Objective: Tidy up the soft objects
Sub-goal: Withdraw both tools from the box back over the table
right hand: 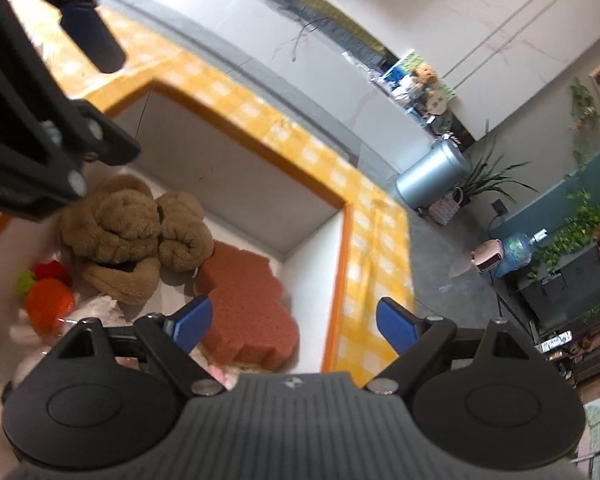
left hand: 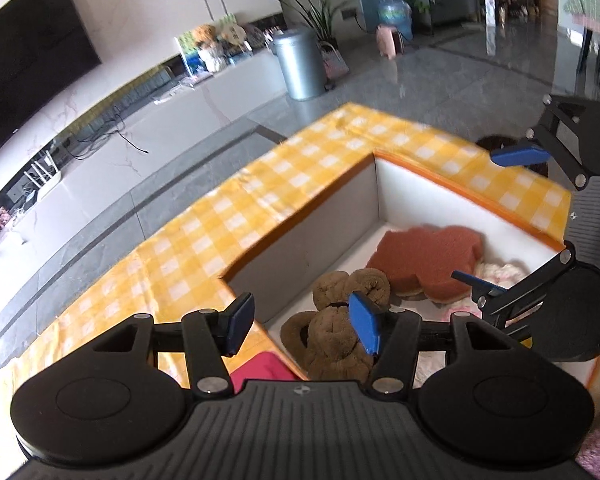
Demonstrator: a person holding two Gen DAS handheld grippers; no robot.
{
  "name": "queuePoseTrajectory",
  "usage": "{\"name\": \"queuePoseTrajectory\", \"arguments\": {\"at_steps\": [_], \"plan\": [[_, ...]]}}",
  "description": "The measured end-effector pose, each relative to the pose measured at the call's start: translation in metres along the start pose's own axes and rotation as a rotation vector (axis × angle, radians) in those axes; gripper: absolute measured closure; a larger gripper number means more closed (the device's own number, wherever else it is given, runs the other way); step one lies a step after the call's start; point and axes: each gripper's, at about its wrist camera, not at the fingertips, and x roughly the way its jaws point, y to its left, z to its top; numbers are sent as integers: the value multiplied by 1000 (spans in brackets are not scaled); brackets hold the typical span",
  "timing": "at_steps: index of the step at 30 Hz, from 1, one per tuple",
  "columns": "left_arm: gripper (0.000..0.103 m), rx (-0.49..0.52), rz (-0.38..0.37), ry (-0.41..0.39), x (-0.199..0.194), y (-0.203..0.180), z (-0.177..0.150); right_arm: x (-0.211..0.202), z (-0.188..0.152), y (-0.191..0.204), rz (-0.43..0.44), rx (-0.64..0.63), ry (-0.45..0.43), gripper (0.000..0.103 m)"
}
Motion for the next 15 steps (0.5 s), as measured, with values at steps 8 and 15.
{"name": "queuePoseTrajectory", "arguments": {"at_steps": [8, 15], "plan": [[38, -47, 27, -114, -69, 5, -22, -68, -13, 13, -47, 119, -113, 16], [38, -61, 52, -197, -121, 0, -59, -116, -33, 35, -16, 269, -185, 16]]}}
